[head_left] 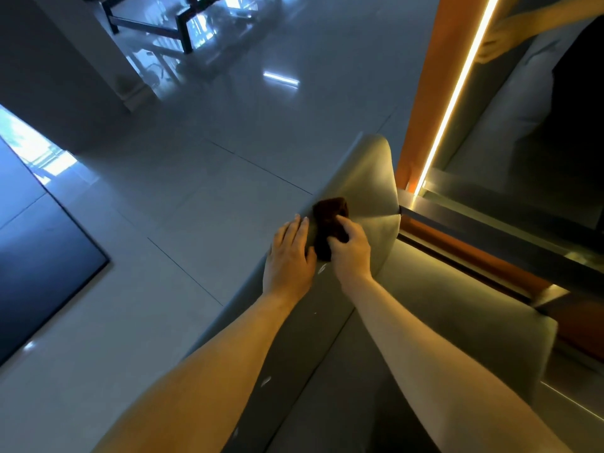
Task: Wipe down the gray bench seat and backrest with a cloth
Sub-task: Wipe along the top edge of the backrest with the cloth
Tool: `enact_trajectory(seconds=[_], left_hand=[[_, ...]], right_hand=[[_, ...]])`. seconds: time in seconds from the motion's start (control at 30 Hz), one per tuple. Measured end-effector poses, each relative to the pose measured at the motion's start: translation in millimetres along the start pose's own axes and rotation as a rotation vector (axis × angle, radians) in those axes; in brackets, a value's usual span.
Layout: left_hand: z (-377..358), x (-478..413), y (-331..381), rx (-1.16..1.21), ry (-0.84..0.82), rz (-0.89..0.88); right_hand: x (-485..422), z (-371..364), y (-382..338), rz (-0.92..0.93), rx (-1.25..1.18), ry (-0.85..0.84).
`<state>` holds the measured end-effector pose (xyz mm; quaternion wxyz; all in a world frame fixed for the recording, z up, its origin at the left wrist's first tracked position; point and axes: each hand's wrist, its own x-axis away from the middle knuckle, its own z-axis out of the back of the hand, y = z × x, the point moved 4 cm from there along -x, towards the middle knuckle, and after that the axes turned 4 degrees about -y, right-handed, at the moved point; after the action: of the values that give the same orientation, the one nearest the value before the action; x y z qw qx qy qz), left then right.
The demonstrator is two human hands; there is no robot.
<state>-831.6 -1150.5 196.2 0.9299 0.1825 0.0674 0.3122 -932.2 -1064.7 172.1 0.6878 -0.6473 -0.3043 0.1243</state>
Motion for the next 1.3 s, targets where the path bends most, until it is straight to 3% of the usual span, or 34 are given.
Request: enact_trajectory(seconds=[0.2,0.4,0.67,0.8,0.97,1.17,1.3], left_hand=[[0.5,11.1,-1.6,-0.172,0.006,-0.034],[0.1,21.2,-4.4,-0.222,0.022,-0.067],[-7.2,21.6,-0.6,-0.324,-0.012,-0.036],[-3.2,24.3,-0.2,-0.321,-0.025,-0.055],[-1.2,25.5,1.4,-0.320,-0.014,-0.044],[-7.9,27.6,3.3,-0.328,0.042,-0.011],[-12.6,31.3,6.3,-0.295,0.056,0.036]], right_hand=[[9.8,-0.7,18.7,-0.031,0.036,-0.077],[-29.9,16.4,-14.1,-0.115,-0.098,0.125],[30.7,-12.1,3.5,-0.052,-0.095,-0.001],[16.9,1.5,-1.4,-0.049,-0.053,-0.092],[-15.8,19.9,-12.1,-0.151,-0.187,0.082],[13.7,-3.2,12.9,-0.101,-0.113,0.010],[47.0,-11.1,39.8,-0.155,-0.156,-0.143]])
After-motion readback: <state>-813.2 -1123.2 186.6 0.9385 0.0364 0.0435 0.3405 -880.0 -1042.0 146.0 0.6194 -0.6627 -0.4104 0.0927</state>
